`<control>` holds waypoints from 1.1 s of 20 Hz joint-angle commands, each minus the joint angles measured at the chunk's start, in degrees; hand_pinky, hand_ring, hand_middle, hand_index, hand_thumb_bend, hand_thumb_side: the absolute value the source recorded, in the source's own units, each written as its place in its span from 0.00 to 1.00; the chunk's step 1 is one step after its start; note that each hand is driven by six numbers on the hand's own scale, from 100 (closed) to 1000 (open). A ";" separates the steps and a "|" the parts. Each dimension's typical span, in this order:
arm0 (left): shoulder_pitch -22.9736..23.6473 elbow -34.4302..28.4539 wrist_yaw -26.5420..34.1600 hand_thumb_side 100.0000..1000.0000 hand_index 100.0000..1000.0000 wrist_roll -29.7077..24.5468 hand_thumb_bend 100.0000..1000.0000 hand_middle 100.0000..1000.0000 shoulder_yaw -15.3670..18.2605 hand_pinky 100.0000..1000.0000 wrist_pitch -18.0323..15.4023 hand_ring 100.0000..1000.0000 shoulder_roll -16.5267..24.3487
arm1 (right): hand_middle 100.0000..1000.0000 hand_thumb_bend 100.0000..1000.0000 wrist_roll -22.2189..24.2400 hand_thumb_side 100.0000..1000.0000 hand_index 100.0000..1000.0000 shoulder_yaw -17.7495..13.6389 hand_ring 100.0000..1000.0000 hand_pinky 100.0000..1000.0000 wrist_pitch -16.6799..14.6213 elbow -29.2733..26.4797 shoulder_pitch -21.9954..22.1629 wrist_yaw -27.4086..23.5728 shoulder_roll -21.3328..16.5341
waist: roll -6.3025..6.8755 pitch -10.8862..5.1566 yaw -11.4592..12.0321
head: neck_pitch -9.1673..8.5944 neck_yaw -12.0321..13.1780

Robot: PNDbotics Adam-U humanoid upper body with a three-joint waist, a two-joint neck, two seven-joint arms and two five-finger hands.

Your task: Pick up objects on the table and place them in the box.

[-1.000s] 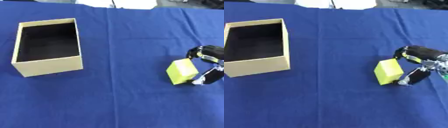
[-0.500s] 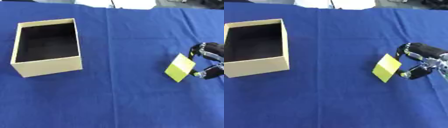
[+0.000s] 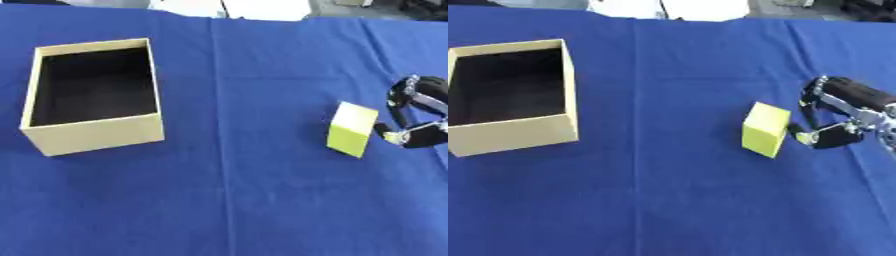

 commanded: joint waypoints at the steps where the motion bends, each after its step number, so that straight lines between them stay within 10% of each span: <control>1: -0.53 -0.90 -0.37 0.75 0.59 -0.32 0.13 0.57 0.18 0.86 -0.13 0.67 0.60 | 0.79 0.36 2.01 0.13 0.89 -0.95 0.88 0.81 -1.49 -1.31 -1.02 4.30 -2.39 | 0.11 -1.19 -0.02 | -0.55 0.20; 5: -0.47 -0.90 -0.42 0.75 0.59 -0.47 0.13 0.58 0.13 0.86 -0.12 0.67 0.64 | 0.87 0.56 5.80 0.43 0.97 -0.74 0.97 0.87 -5.07 -1.29 -2.81 10.55 -3.76 | 0.05 -1.27 0.08 | -0.46 0.20; 11: -0.52 -0.90 -0.44 0.75 0.59 -0.66 0.12 0.58 0.03 0.86 -0.09 0.67 0.67 | 0.95 0.73 11.82 0.40 1.00 1.12 1.00 0.92 -9.86 -0.96 -6.16 14.85 -5.87 | -0.09 -1.26 0.30 | -0.47 0.08; 22: -0.70 -0.90 -0.46 0.74 0.59 -1.07 0.11 0.58 -0.11 0.87 -0.13 0.68 0.60 | 0.93 0.70 17.31 0.42 1.00 6.45 1.00 0.92 -15.78 0.26 -11.39 11.72 -7.34 | -0.35 -1.12 1.03 | -0.53 -0.37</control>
